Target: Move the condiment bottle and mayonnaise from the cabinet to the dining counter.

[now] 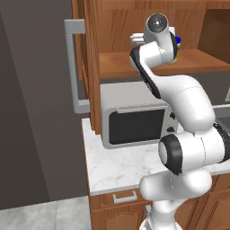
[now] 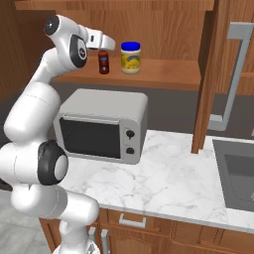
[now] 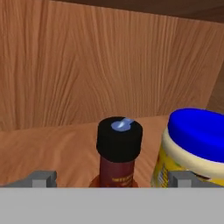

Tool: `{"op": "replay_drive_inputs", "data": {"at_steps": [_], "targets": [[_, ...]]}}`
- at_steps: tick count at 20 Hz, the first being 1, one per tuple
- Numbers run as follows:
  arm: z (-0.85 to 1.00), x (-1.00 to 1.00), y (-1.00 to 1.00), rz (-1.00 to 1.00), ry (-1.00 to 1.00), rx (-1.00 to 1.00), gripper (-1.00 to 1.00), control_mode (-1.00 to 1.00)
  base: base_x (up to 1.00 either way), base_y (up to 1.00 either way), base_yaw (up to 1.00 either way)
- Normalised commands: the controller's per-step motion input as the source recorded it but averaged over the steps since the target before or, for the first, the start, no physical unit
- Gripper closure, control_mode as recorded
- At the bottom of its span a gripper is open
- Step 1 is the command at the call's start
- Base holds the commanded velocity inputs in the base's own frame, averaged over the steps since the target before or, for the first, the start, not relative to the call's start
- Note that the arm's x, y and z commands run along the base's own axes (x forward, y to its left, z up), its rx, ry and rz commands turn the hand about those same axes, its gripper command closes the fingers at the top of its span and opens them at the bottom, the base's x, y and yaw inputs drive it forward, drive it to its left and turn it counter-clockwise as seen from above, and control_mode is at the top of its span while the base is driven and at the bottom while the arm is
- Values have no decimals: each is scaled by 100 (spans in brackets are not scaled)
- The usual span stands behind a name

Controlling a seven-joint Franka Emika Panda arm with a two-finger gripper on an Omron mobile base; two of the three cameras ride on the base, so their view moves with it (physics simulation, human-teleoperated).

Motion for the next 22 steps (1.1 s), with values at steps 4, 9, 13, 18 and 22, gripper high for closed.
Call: {"op": "replay_drive_inputs", "data": {"at_steps": [4,9,13,18,22], "targets": [[-1,23,-14,-1,0,0,-100,-100,0,0,0],[-7,18,-9,-1,0,0,-100,-100,0,0,0],[-15,12,-1,-1,0,0,100,-100,0,0,0],[-7,6,0,0,0,0,100,-100,0,0,0],[0,-5,0,0,0,2,100,-100,0,0,0]]}}
